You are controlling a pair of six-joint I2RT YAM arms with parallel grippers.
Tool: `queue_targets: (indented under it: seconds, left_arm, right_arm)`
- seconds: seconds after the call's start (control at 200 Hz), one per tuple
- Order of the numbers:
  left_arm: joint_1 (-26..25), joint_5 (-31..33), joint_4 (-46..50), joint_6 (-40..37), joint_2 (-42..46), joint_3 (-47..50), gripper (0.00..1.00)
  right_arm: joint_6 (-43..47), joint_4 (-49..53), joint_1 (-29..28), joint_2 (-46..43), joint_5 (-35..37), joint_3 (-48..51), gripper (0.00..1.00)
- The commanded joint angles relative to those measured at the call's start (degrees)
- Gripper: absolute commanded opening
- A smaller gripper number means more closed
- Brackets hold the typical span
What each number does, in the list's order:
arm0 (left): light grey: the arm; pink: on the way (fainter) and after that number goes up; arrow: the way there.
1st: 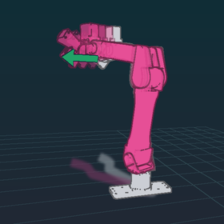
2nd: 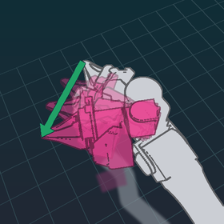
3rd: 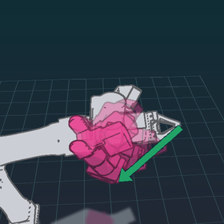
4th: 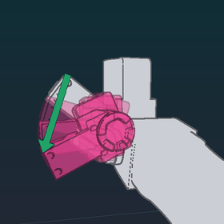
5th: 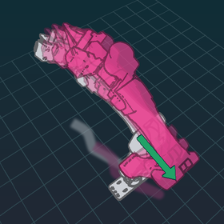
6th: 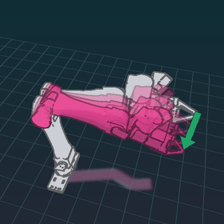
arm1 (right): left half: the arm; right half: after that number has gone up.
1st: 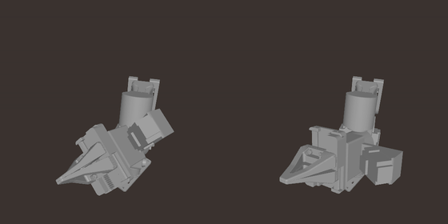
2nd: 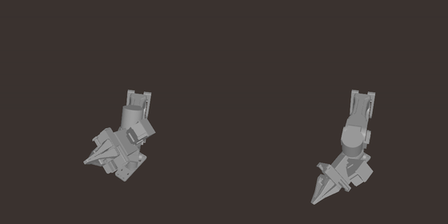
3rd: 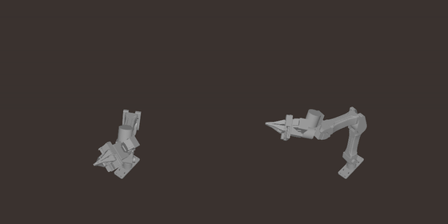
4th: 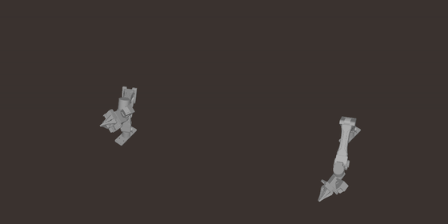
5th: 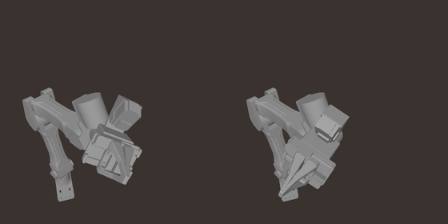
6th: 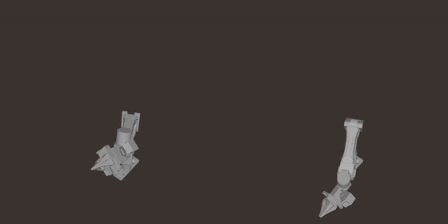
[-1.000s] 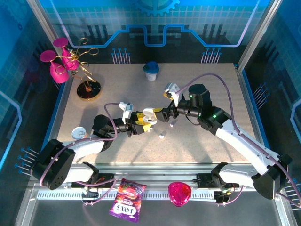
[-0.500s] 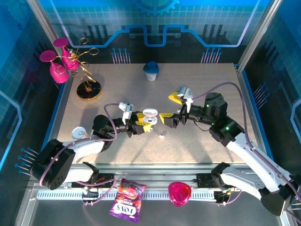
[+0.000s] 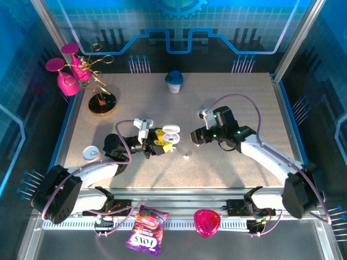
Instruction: Insert the wireless bluetooth earbuds into the charging case
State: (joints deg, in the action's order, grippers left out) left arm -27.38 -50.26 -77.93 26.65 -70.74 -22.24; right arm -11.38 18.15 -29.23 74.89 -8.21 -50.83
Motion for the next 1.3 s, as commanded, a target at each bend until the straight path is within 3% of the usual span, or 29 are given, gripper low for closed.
queue_targets:
  seconds: [0.0,0.4,0.495,0.795,1.296]
  left_arm:
    - [-0.3,-1.0,-2.3,-0.7,1.4,0.6,0.29]
    - [-0.3,-1.7,-2.3,0.1,3.6,0.3,0.28]
    - [-0.4,-1.8,-2.3,0.1,3.5,0.3,0.28]
    - [-0.3,-1.9,-2.3,-0.3,2.7,0.2,0.28]
    - [-0.3,-1.9,-2.3,-0.5,2.6,0.4,0.29]
  right_arm:
    - [-0.1,6.6,-3.6,4.5,4.6,-4.1,0.69]
    - [-0.1,20.3,-15.8,24.9,12.9,-17.3,0.54]
    - [0.1,22.8,-16.8,28.2,14.2,-19.8,0.47]
    - [1.4,27.5,-18.4,35.1,15.1,-25.1,0.36]
    - [2.4,30.1,-19.1,39.4,14.0,-27.1,0.29]
